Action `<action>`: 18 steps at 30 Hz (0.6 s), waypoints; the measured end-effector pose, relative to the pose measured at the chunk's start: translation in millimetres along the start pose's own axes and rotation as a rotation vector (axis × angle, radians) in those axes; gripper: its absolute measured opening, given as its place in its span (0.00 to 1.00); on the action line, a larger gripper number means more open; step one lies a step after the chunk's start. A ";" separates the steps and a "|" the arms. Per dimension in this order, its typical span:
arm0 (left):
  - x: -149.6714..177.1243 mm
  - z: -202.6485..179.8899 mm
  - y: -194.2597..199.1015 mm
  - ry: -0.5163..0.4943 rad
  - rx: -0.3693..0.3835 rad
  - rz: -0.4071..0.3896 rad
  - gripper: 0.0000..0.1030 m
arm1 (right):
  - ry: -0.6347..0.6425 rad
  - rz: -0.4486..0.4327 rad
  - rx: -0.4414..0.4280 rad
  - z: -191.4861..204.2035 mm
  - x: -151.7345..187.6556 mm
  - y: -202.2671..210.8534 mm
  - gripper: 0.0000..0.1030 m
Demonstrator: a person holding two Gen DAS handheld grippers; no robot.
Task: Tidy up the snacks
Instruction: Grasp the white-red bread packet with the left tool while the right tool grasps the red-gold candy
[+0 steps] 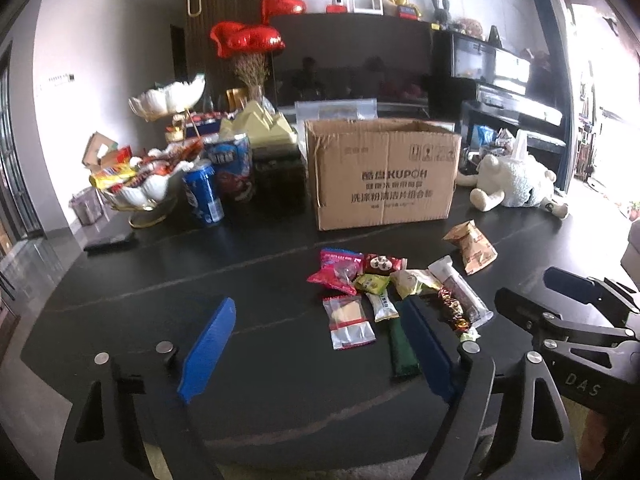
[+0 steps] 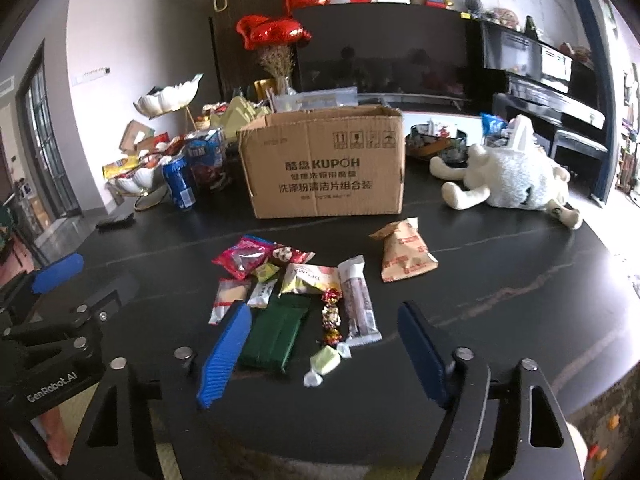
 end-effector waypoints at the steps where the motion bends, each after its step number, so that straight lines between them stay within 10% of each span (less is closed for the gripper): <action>1: 1.0 0.0 -7.6 0.002 -0.001 0.013 0.81 | 0.009 0.008 -0.002 0.8 0.2 -7.7 0.68; 18: 30.7 -6.6 -98.7 0.054 0.048 0.232 0.64 | 0.005 0.151 -0.039 -1.9 20.2 -81.9 0.42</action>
Point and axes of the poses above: each gripper's, at about its wrist camera, not at the fingertips, and y roughly against the way its jaws point, z to its left, x to its underside, the point moved 6 cm from there along -y, roughly the way its jaws point, and after that the axes turned 2 degrees about y, right-handed, at the moved point
